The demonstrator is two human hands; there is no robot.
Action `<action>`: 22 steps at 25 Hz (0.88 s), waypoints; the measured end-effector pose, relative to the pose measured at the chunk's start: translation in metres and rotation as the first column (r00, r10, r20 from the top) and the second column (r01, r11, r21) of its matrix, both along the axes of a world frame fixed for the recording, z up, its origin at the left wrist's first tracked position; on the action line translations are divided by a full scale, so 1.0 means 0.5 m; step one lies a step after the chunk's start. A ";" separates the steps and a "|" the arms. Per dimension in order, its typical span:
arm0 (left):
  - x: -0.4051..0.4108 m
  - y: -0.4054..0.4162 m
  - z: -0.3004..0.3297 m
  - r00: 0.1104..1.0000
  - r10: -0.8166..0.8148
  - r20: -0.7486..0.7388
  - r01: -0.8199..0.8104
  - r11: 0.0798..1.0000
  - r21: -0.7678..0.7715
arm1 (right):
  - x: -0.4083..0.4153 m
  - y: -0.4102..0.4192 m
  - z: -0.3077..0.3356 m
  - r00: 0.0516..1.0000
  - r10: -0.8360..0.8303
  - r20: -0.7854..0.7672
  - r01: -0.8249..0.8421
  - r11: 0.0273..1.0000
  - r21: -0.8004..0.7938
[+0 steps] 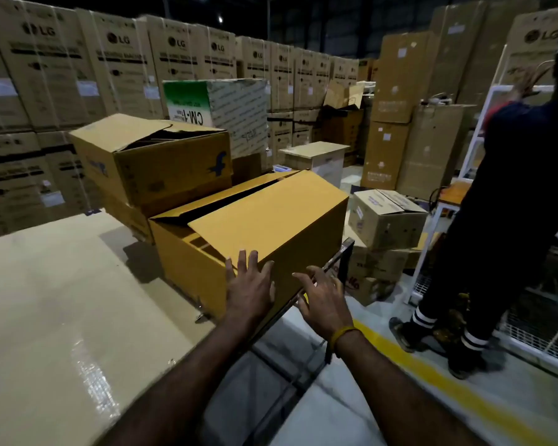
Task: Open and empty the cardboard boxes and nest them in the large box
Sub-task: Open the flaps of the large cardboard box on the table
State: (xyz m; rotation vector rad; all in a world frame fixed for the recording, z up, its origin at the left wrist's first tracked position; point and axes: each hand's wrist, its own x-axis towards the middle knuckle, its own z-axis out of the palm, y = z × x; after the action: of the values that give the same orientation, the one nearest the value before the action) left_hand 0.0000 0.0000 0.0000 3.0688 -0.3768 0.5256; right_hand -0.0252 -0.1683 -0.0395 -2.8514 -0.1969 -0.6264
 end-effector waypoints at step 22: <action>0.387 -0.267 -0.029 0.942 0.323 -0.094 -0.320 0.947 0.041 | 0.561 -0.339 0.005 0.979 0.080 -0.189 -0.083 0.996 -0.011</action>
State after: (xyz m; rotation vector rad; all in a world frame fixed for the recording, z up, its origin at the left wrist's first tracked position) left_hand 0.1937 -0.1333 -0.0145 3.1799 0.1256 0.3704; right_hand 0.2553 -0.3377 -0.0370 -2.8813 -0.2875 -0.3376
